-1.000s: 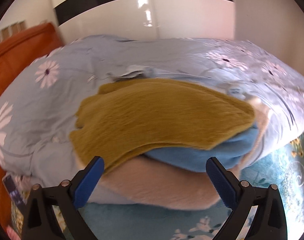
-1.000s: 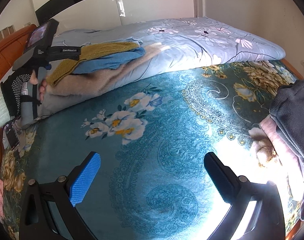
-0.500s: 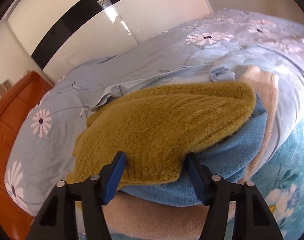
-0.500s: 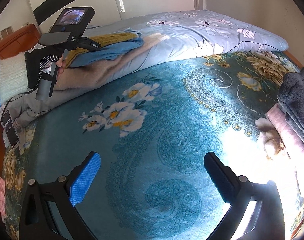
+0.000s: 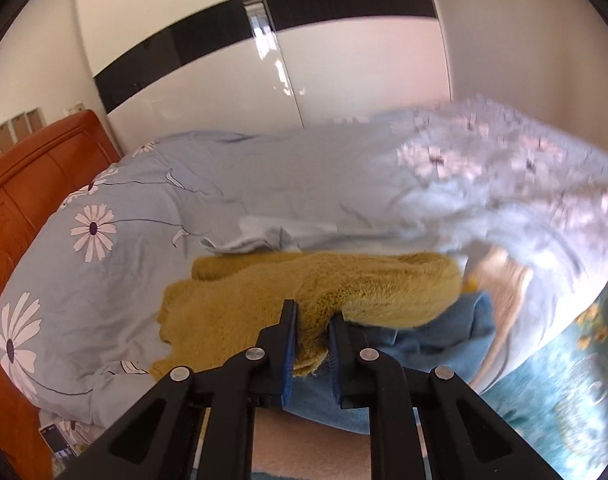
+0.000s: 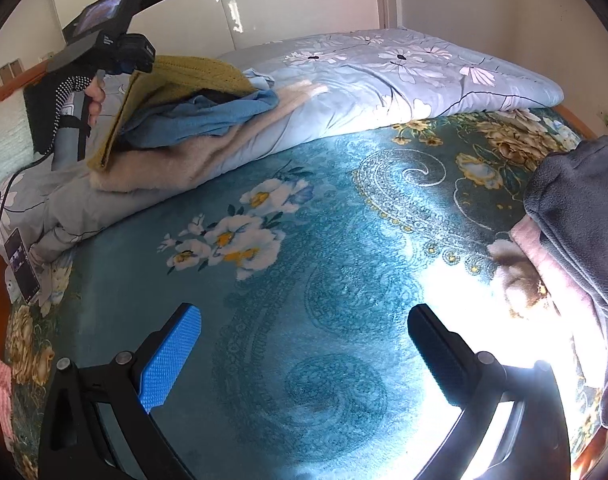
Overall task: Fold clothes
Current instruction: 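Reach the left gripper to the mustard sweater on the clothes stack and grasp it, then lift the mustard sweater off the stack with the left gripper and grasp its hem with the right gripper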
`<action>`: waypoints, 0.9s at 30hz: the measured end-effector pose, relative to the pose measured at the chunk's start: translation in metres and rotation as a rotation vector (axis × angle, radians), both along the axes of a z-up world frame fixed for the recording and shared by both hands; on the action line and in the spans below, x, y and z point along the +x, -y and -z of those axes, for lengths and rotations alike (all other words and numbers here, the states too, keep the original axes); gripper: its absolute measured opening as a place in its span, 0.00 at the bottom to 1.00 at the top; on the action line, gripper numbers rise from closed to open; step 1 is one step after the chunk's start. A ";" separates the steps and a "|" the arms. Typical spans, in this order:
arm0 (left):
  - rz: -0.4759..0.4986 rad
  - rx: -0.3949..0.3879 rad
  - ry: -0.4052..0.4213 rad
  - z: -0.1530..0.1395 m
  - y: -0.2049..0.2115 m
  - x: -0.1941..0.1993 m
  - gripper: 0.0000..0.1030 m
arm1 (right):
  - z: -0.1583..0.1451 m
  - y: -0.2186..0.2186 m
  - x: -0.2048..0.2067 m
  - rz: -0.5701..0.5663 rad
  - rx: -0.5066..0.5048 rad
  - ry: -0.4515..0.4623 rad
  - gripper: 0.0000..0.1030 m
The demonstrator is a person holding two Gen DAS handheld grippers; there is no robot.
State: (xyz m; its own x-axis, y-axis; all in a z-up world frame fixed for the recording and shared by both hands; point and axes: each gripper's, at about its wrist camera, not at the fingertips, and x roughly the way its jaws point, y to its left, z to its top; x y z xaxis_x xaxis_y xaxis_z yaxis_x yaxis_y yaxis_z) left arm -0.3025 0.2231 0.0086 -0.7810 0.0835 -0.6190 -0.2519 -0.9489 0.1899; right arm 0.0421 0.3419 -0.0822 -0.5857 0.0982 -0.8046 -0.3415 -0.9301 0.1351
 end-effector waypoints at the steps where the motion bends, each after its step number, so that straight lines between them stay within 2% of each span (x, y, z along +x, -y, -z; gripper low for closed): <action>1: -0.007 0.026 -0.016 -0.012 0.012 0.004 0.14 | -0.004 0.003 0.001 -0.003 0.006 -0.004 1.00; 6: -0.028 0.108 -0.104 -0.065 0.078 0.031 0.13 | -0.025 0.021 0.008 -0.025 0.038 -0.027 1.00; 11: -0.016 0.165 -0.142 -0.102 0.136 0.070 0.09 | -0.046 0.046 0.012 -0.063 0.067 -0.049 1.00; 18: 0.094 0.218 -0.195 -0.132 0.183 0.150 0.08 | -0.078 0.086 0.018 -0.140 0.121 -0.097 1.00; 20: 0.126 0.231 -0.177 -0.137 0.191 0.170 0.08 | -0.087 0.095 0.018 -0.154 0.126 -0.111 1.00; 27: 0.327 0.301 -0.216 -0.171 0.197 0.243 0.08 | -0.118 0.110 0.027 -0.175 0.144 -0.179 1.00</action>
State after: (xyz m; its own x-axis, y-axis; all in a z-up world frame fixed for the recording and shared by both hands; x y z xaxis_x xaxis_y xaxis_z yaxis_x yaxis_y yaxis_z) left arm -0.0598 0.0261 0.1795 -0.7919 0.4959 -0.3564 -0.5309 -0.8474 0.0005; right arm 0.0689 0.2322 0.0361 -0.7355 0.0888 -0.6717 -0.1571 -0.9867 0.0415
